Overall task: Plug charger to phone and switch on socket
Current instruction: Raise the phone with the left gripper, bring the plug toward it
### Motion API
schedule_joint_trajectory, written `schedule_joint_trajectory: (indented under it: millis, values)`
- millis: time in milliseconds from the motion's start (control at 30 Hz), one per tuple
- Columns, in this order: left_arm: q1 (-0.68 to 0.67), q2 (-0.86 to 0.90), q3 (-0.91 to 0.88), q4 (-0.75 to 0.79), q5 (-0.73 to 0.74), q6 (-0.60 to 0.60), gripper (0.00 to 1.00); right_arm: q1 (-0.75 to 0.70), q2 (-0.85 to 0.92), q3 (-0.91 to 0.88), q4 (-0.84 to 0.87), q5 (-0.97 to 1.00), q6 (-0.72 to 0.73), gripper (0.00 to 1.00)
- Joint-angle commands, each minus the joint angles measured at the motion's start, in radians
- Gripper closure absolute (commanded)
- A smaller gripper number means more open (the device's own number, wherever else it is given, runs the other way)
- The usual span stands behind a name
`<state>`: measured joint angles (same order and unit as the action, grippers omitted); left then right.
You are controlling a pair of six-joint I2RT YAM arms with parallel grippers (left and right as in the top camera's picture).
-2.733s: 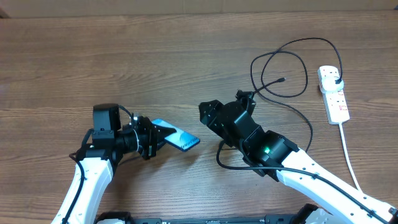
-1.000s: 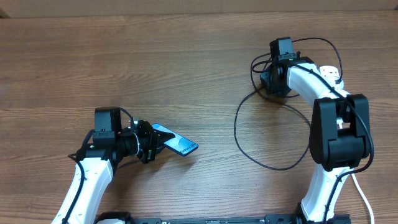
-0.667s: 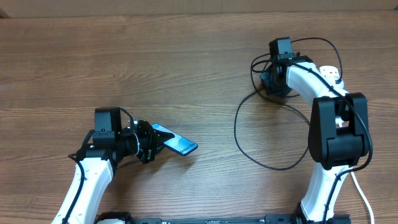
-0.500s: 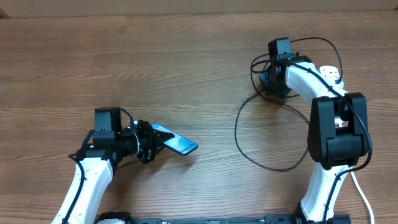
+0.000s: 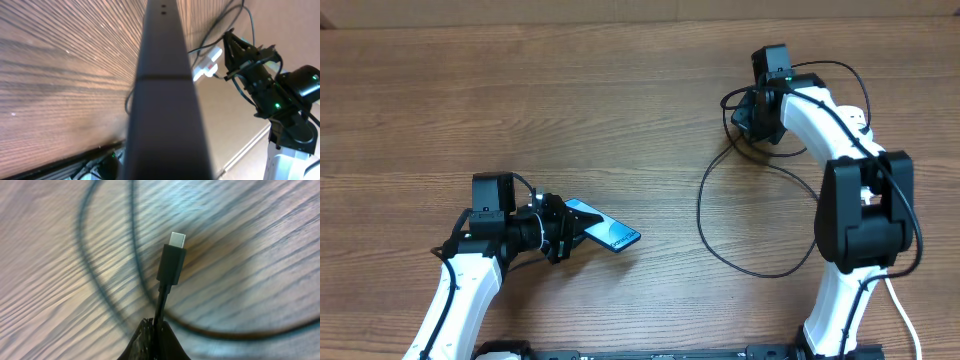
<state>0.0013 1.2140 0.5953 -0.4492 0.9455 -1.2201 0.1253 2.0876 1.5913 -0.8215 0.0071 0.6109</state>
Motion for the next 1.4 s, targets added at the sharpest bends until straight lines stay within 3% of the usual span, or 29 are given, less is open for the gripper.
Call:
schedule_joint_trajectory:
  millis: [0,233,367,500,667,867,1367]
  values:
    - [-0.002,-0.003,0.010,0.005,0.143,0.009,0.96,0.005,-0.163,0.036,-0.034,-0.101,-0.047,0.96]
    - [-0.001,-0.003,0.010,0.079,0.197,0.034,0.96,0.011,-0.330,0.036,-0.117,-0.489,-0.358,0.96]
    - [0.027,-0.003,0.010,0.274,0.275,0.035,0.96,0.052,-0.328,0.005,-0.212,-0.486,-0.441,0.96]
    - [0.106,-0.003,0.010,0.434,0.419,0.035,0.96,0.132,-0.324,-0.138,-0.206,-0.428,-0.441,0.96]
    - [0.204,-0.003,0.010,0.462,0.517,0.036,0.96,0.242,-0.324,-0.332,-0.087,-0.303,-0.402,0.96]
    - [0.234,-0.003,0.010,0.462,0.503,0.037,0.95,0.307,-0.324,-0.414,0.014,-0.145,-0.292,0.96]
    - [0.234,-0.003,0.010,0.461,0.431,0.068,0.93,0.358,-0.324,-0.414,0.076,-0.142,-0.293,0.96]
